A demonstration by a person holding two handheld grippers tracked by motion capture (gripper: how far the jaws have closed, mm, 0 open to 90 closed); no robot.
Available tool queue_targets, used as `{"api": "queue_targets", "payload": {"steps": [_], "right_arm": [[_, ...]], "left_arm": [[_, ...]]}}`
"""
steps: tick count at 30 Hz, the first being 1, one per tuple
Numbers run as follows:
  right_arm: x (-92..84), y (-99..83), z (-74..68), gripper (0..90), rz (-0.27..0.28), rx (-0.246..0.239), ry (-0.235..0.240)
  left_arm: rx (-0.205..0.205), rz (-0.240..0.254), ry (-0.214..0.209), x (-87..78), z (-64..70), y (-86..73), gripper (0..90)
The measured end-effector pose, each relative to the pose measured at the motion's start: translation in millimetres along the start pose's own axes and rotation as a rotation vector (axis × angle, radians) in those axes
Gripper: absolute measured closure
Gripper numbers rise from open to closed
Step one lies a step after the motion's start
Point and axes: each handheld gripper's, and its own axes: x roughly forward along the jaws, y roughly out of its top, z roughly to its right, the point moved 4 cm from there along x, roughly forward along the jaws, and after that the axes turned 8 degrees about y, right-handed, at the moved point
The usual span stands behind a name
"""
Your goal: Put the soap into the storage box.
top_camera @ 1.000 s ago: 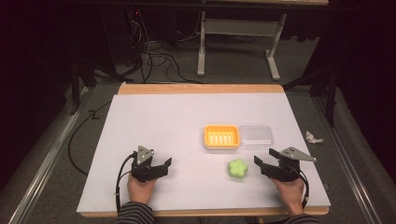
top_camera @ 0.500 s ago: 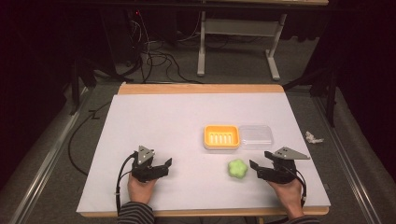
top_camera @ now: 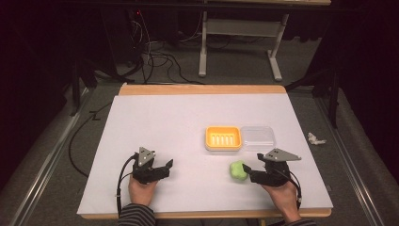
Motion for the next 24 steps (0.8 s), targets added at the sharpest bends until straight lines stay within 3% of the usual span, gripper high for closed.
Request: {"api": "queue_targets", "payload": {"steps": [13,24], "right_arm": [[13.9,0.0,-14.4,26.5,-0.052,-0.039,0.022],[42.1,-4.5,-24.3,20.6,-0.149,-0.059,0.028]], "left_arm": [[-0.001,0.001,0.000,0.1,0.1,0.0,19.5],[0.000,0.001,-0.006,-0.3,0.4,0.0,19.0]]}}
